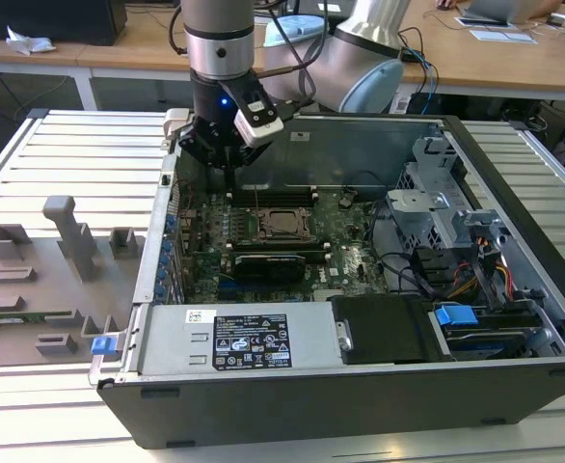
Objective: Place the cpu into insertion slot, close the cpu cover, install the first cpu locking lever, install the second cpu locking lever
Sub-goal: 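Install the first cpu locking lever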
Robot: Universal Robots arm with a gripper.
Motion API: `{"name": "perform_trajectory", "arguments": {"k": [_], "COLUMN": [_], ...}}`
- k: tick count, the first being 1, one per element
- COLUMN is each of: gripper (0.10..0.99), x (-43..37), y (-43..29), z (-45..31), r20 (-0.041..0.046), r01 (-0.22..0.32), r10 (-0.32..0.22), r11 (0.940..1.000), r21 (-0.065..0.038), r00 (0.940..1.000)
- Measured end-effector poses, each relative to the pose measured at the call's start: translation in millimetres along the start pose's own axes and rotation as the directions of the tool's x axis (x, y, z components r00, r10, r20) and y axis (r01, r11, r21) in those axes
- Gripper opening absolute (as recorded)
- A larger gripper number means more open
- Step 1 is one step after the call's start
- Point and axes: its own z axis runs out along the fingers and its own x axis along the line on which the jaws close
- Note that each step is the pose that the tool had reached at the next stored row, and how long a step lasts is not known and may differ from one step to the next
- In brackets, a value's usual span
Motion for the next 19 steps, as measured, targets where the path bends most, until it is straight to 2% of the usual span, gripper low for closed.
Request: {"name": "perform_trajectory", "arguments": {"k": [3, 7, 9, 13, 19], "gripper": [0.106, 0.106, 0.106, 0.106, 0.106], "x": [-3.5, -11.1, -15.5, -32.2, -43.2], "y": [9.3, 14.5, 14.8, 14.5, 14.1], "z": [1.0, 2.0, 2.5, 3.9, 5.0], "r20": [0.0001, -0.0003, -0.0009, -0.0038, -0.0065], "r01": [0.000, 0.000, 0.000, 0.000, 0.000], "r10": [0.000, 0.000, 0.000, 0.000, 0.000], "r11": [1.0000, 1.0000, 1.0000, 1.0000, 1.0000], "r21": [0.000, 0.000, 0.000, 0.000, 0.000], "r00": [1.0000, 1.0000, 1.0000, 1.0000, 1.0000]}}
